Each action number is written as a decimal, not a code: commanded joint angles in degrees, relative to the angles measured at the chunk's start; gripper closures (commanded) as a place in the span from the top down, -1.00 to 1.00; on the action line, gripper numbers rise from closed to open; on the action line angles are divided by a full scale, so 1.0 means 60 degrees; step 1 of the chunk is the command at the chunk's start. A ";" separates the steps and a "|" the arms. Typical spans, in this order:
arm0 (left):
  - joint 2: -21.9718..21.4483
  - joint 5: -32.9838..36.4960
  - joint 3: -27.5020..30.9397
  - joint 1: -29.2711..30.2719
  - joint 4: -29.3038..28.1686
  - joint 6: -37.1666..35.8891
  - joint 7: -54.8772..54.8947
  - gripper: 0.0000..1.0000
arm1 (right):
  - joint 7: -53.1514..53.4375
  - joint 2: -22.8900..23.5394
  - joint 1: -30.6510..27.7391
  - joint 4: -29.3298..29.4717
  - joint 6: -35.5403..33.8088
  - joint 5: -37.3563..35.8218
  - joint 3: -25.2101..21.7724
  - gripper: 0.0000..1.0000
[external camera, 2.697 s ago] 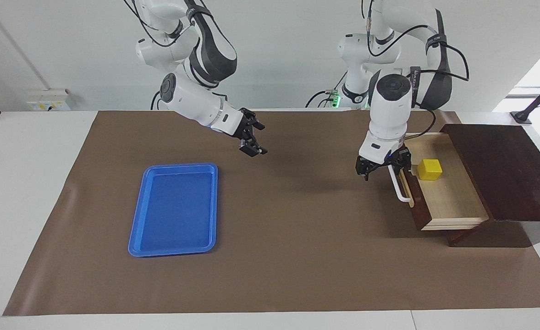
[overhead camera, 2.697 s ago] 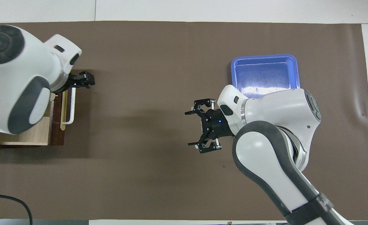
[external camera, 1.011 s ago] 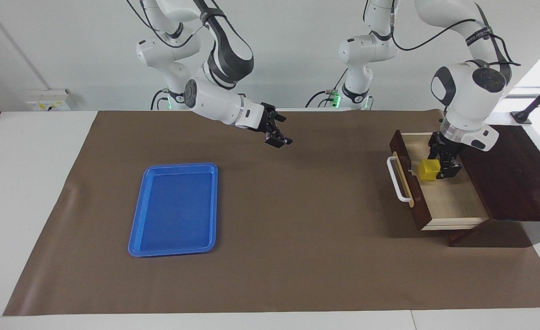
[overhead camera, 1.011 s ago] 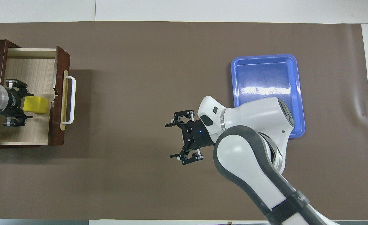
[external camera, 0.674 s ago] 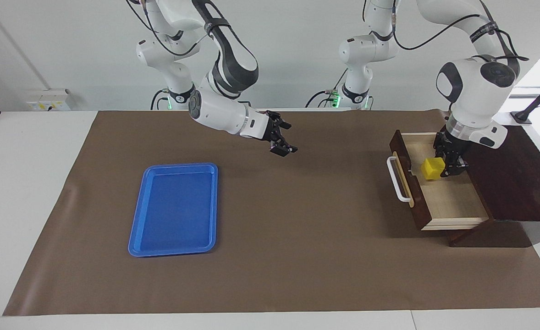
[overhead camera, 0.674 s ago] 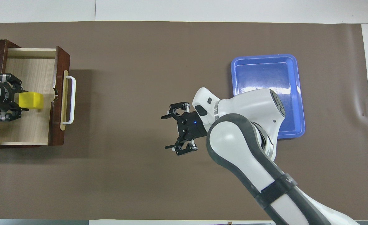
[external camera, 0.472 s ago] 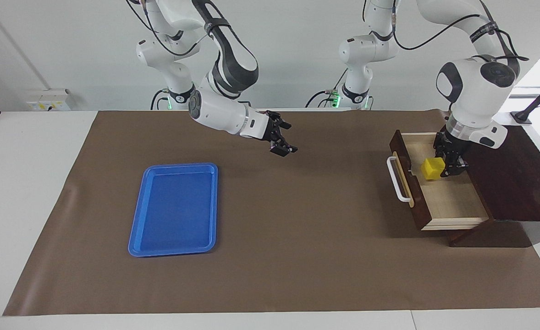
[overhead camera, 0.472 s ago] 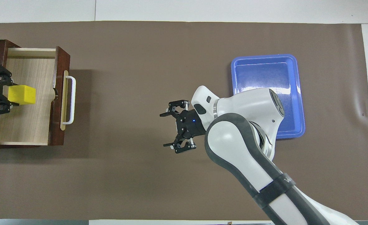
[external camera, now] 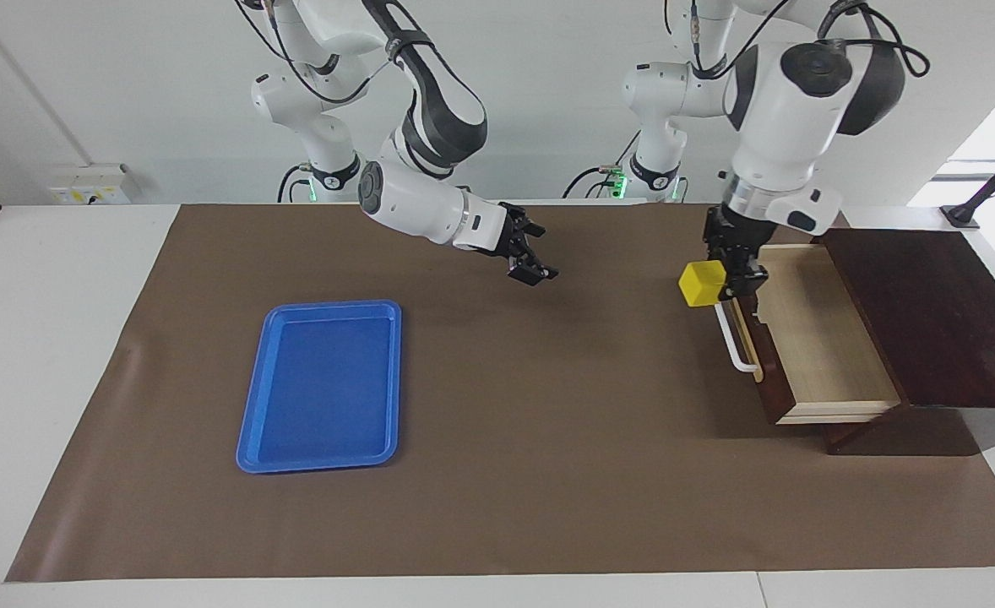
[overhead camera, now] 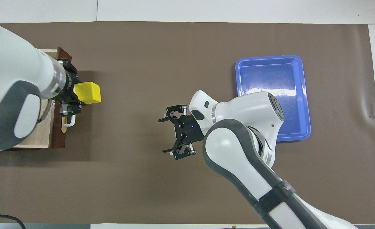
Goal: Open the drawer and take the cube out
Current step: 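Lift the yellow cube out and carry it toward the right gripper, then close the right gripper on the yellow cube held by the left gripper, then carry the cube toward the tray while the left gripper pushes the drawer shut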
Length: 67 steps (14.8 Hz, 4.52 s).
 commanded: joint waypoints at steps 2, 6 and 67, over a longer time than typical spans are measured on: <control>-0.0208 -0.0065 0.0203 -0.1430 -0.1333 0.0574 -0.1406 -1.00 | -0.0233 0.0088 0.0234 0.0074 0.0185 0.0125 0.0008 1.00; -0.0296 -0.0065 0.0203 -0.2120 -0.2022 0.1160 -0.2859 -1.00 | -0.0480 0.0146 0.0498 -0.0043 0.0390 0.0111 0.0008 1.00; -0.0413 -0.0124 0.0232 -0.1917 -0.2097 0.1600 -0.2437 1.00 | -0.0248 0.1626 0.0835 0.1583 0.1606 0.1781 0.0008 -1.00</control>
